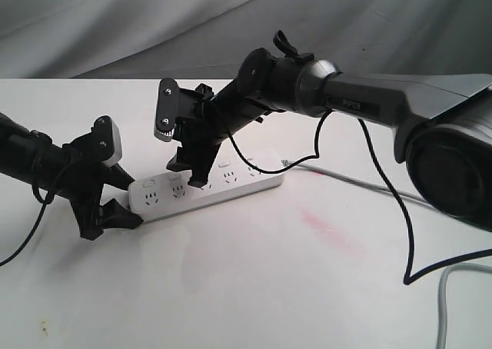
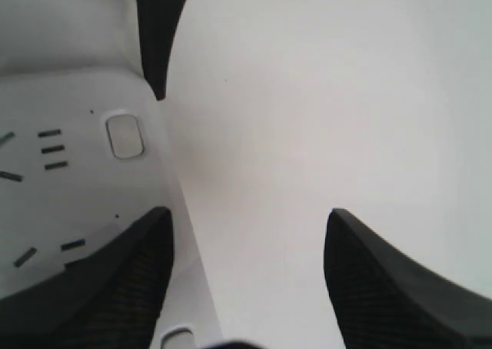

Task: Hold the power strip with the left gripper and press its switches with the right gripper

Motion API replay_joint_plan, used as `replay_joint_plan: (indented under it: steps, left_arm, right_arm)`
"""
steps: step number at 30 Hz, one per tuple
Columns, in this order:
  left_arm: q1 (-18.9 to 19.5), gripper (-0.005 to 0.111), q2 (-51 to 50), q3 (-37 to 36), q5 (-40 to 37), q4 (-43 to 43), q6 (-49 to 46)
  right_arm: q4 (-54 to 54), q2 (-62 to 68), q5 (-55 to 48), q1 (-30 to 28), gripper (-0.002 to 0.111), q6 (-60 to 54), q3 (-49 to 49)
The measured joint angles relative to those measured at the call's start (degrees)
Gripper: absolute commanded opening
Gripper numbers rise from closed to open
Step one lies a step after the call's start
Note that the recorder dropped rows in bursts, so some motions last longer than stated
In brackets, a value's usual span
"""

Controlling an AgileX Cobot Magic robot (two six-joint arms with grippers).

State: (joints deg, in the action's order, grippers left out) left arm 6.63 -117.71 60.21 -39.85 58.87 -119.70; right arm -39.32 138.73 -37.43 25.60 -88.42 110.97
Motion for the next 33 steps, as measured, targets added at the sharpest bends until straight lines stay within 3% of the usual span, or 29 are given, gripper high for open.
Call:
replay_joint_plan:
  steps: [33]
  left_arm:
    - [0.0,0.06,0.0,0.0,0.0,0.0,0.0]
  right_arm:
    - [-2.35,1.53,0.69,-0.11,0.054,0.11,0.0]
